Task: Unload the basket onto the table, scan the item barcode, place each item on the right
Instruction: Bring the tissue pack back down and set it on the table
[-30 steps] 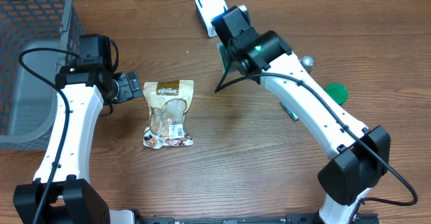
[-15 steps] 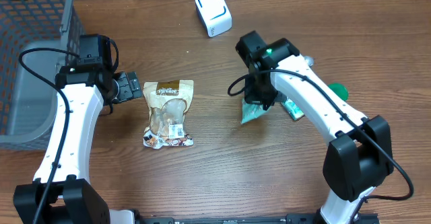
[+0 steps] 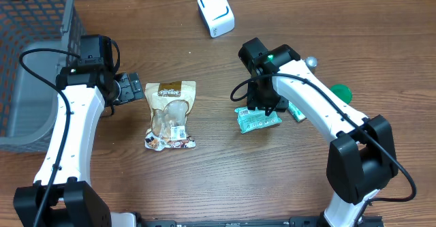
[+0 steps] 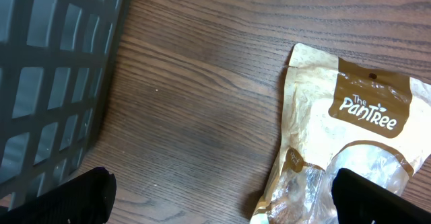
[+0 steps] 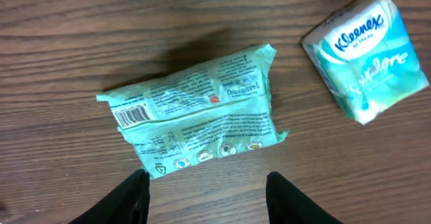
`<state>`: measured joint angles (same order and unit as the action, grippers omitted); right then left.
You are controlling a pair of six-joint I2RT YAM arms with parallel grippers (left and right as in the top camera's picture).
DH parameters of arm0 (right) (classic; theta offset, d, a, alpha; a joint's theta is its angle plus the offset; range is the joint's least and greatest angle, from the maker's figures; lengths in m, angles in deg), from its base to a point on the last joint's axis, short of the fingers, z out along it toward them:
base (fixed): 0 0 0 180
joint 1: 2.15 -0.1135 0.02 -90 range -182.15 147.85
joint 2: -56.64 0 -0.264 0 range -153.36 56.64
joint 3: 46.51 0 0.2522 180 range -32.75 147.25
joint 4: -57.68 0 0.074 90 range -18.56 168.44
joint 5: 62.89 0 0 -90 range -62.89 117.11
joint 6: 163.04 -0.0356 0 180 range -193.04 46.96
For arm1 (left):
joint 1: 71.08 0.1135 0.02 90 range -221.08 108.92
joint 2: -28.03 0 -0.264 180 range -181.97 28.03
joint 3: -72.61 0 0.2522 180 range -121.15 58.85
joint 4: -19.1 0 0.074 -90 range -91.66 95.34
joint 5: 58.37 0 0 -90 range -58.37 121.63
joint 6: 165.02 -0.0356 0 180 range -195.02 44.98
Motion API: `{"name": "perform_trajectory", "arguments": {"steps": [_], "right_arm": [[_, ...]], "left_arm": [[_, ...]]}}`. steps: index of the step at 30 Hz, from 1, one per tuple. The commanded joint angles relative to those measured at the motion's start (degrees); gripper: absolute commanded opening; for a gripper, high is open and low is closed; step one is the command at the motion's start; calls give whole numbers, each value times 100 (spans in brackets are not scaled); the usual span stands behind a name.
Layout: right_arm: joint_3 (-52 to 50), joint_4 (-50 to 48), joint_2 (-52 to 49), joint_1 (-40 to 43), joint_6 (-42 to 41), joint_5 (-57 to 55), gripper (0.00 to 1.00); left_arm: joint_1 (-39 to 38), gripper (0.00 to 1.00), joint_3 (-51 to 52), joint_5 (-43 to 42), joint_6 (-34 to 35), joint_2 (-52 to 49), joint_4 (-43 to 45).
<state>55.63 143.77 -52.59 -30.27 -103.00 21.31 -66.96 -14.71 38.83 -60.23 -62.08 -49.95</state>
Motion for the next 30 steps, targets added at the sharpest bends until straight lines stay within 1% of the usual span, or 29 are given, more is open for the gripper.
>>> {"name": "perform_trajectory", "arguments": {"steps": [1,6,10,12,13,15,20,21,23,26,30], "right_arm": [[-26,-105,181,-2,-26,24,49],[-63,-120,181,-111,-24,385,40],[-254,-417,181,-162,52,352,38],[-407,-804,181,-162,229,188,34],[-564,-1172,181,-160,356,-15,32],[-798,-1690,181,-144,496,-275,32],[-1272,-2710,179,-17,492,-605,29],[-1349,-2887,179,28,492,-660,27],[-1458,-3163,179,120,492,-684,27],[-1585,-3353,179,256,487,-680,27],[-1602,-3091,179,369,468,-627,27]], "left_arm": [[-7,100,-79,70,-63,39,4],[-7,100,-79,70,-63,39,4],[-7,99,-79,70,-63,39,4],[-7,99,-79,70,-63,39,4],[-7,100,-79,68,-63,39,4],[-7,99,-79,70,-63,39,4],[0,100,-79,70,-63,39,4],[0,100,-79,70,-63,39,4],[0,99,-79,70,-63,39,4],[-2,99,-79,70,-63,39,4],[0,99,-79,70,-63,39,4]]}}
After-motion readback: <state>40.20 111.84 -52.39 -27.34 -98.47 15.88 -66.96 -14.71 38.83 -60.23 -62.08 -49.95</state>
